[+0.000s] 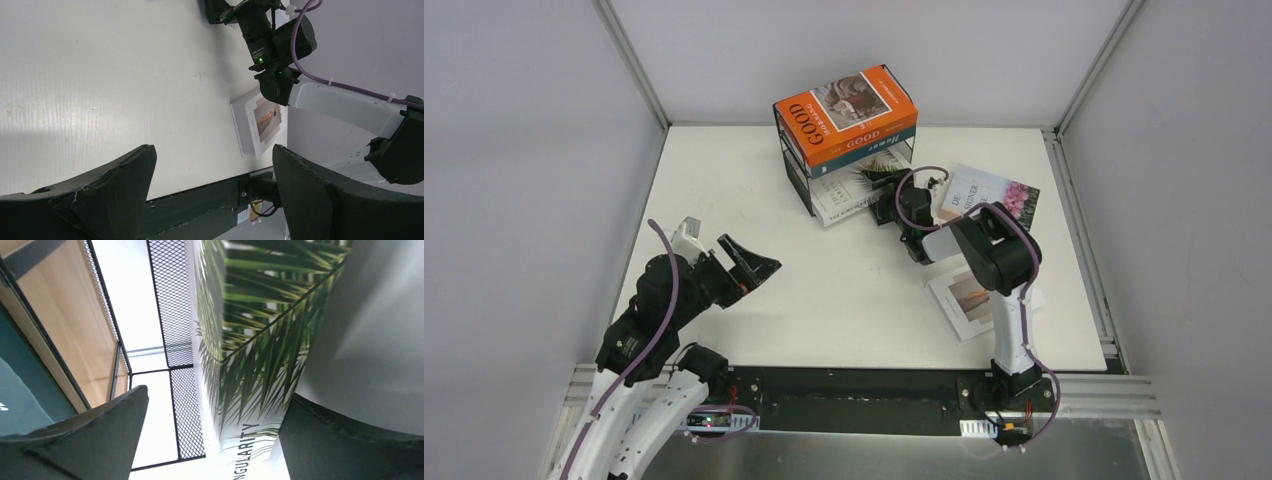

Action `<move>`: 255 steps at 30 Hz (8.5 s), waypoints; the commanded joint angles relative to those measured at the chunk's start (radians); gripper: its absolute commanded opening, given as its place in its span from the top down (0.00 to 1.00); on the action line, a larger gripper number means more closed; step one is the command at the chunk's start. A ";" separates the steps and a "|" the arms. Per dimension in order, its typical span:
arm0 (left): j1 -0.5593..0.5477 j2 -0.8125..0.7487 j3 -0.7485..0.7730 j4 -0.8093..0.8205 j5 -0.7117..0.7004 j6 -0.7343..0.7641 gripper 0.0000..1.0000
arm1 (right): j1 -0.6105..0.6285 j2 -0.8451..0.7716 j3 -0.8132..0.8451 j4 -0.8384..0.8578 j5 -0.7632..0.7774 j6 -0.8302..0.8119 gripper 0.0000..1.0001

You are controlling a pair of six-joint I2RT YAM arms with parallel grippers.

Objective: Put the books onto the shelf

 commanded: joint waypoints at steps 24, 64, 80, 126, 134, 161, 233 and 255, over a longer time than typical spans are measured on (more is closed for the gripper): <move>0.000 0.016 -0.028 -0.001 -0.001 -0.011 0.10 | -0.012 -0.120 0.018 -0.173 -0.115 -0.114 0.32; -0.001 0.060 -0.036 0.022 -0.008 -0.003 0.09 | 0.023 -0.335 0.073 -0.926 -0.046 -0.750 0.94; -0.001 0.023 -0.044 0.025 0.005 -0.012 0.10 | 0.015 -0.170 0.149 -0.700 0.040 -0.594 1.00; 0.000 -0.018 -0.048 -0.042 -0.013 -0.024 0.09 | 0.077 -0.037 0.225 -0.422 -0.051 -0.398 1.00; 0.000 -0.021 -0.043 -0.042 -0.007 -0.017 0.09 | 0.075 -0.080 0.163 -0.385 -0.022 -0.393 1.00; -0.179 0.480 0.033 0.229 0.084 0.139 0.09 | -0.471 -1.236 -0.338 -1.500 0.198 -0.591 0.04; -0.269 0.526 0.032 0.269 0.021 0.168 0.04 | -0.309 -1.110 -0.365 -1.468 0.009 -0.304 0.01; -0.303 0.807 -0.009 0.463 0.144 0.203 0.04 | -0.314 -1.213 -0.360 -1.441 0.013 -0.606 0.01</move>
